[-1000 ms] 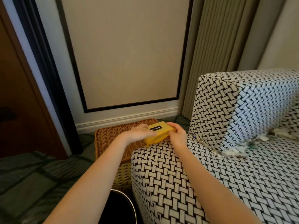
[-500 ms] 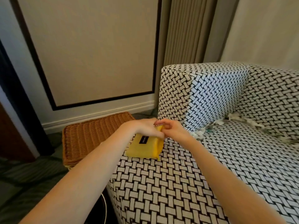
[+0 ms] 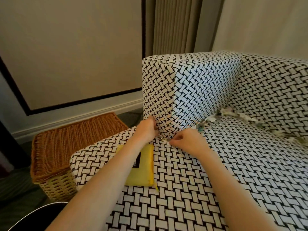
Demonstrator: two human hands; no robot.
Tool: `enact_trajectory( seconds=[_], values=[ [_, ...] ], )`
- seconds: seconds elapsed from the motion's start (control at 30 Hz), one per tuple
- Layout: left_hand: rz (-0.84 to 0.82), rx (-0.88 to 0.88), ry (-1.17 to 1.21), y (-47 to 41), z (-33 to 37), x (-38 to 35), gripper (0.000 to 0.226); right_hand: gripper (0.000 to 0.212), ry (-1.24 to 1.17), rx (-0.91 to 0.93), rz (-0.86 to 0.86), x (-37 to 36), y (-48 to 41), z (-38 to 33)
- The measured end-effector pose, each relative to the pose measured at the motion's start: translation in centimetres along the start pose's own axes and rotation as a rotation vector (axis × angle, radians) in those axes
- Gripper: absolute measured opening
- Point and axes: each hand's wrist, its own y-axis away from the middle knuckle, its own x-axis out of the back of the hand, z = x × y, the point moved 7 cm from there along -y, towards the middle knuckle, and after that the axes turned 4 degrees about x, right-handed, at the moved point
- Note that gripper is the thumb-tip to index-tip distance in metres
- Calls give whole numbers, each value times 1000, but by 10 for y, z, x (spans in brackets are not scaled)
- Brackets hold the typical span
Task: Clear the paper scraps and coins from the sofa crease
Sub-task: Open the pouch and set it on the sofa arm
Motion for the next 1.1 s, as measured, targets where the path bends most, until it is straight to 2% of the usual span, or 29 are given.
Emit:
enact_trajectory(
  seconds=[0.07,0.17,0.27,0.33,0.43,0.53,0.67,0.7,0.77,0.83,0.9,0.97,1.0,1.07,1.1],
  values=[
    [14,8,-56,-4,-1,-6,42,32,77,-1,28,-1,-3,-2],
    [28,22,-90,-8,-3,-7,46,31,137,17,74,-5,-4,-5],
    [57,-10,-187,-8,0,-6,42,25,62,23,102,-6,-2,-2],
    [75,-64,-277,-7,2,-6,32,18,-72,24,148,-1,-1,0],
    [85,-121,-297,-5,2,-6,19,7,-371,-26,175,2,2,6],
    [107,-166,-247,2,4,-1,12,6,-724,-181,115,-4,6,15],
    [156,-221,-40,9,4,8,19,10,-1466,-375,-22,-17,10,8],
    [133,-175,80,8,3,9,19,9,-1644,-399,-40,-19,11,3],
    [46,45,379,3,-2,5,21,15,-1840,-447,-50,-23,13,-2],
    [-57,323,733,5,-9,-3,35,17,-1919,-473,-60,-26,15,-6],
    [-114,427,924,9,-14,-6,42,12,-1963,-471,-66,-25,17,-10],
    [-166,447,843,8,-15,-5,40,9,-1922,-474,-3,-21,16,-2],
    [-189,407,716,8,-14,-2,34,22,-1867,-481,52,-18,15,9],
    [-217,245,412,9,-7,0,12,41,-1723,-485,169,-7,12,31],
    [-224,152,296,9,-5,-3,7,43,-1631,-485,216,0,12,40]
  ],
)
